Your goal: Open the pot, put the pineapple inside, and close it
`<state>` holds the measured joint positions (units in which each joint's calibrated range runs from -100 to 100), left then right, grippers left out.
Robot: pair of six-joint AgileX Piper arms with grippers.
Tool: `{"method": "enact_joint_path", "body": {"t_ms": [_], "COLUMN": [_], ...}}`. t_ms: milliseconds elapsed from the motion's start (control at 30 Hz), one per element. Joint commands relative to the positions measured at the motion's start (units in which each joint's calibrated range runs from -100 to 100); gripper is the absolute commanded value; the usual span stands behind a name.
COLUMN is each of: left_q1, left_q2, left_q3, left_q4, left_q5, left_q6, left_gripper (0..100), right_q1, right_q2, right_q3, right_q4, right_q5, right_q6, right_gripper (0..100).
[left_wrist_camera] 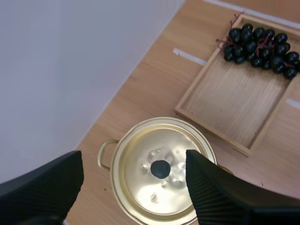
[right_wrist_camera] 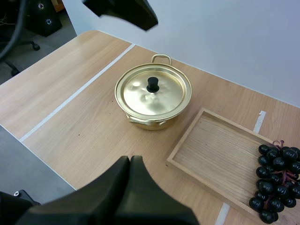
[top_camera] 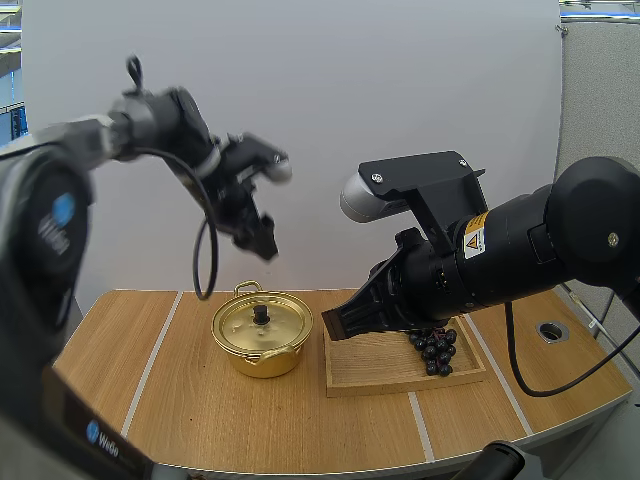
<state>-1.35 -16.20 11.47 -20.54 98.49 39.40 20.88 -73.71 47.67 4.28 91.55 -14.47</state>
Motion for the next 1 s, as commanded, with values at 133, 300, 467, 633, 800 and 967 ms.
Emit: {"method": "enact_joint_path", "body": {"t_ms": [133,300,467,633,800,967], "left_q1": [-0.21,-0.21,-0.21,-0.21,-0.21,-0.21], "left_q2": [-21.3,-31.3,-38.9,-43.5,-45.9,-49.1], "left_q3": [-3.2,-3.2,-3.2,-3.2,0.1,9.4], "left_q4": [-0.4,-0.4,-0.2,0.0,0.0,0.0], "left_q5": [1.5,1.5,1.5,1.5,1.5,-3.2], "left_q6": [-2.2,-5.0,-10.0,-15.6,-20.3,-22.3], "left_gripper": [100,100,99,11,0,0], "right_q1": [0.0,0.0,0.0,-1.4,-3.7,-5.9], "right_q2": [-0.6,-0.6,-0.6,-0.6,-0.6,-0.6], "right_q3": [0.2,0.2,0.2,0.2,0.2,0.2], "right_q4": [0.2,0.2,0.2,0.2,0.1,-1.1], "right_q5": [-1.1,-1.1,-1.1,-1.4,-3.0,-4.4], "right_q6": [0.0,0.0,0.0,-0.2,-0.3,0.0], "right_gripper": [0,0,0,0,0,0]}}
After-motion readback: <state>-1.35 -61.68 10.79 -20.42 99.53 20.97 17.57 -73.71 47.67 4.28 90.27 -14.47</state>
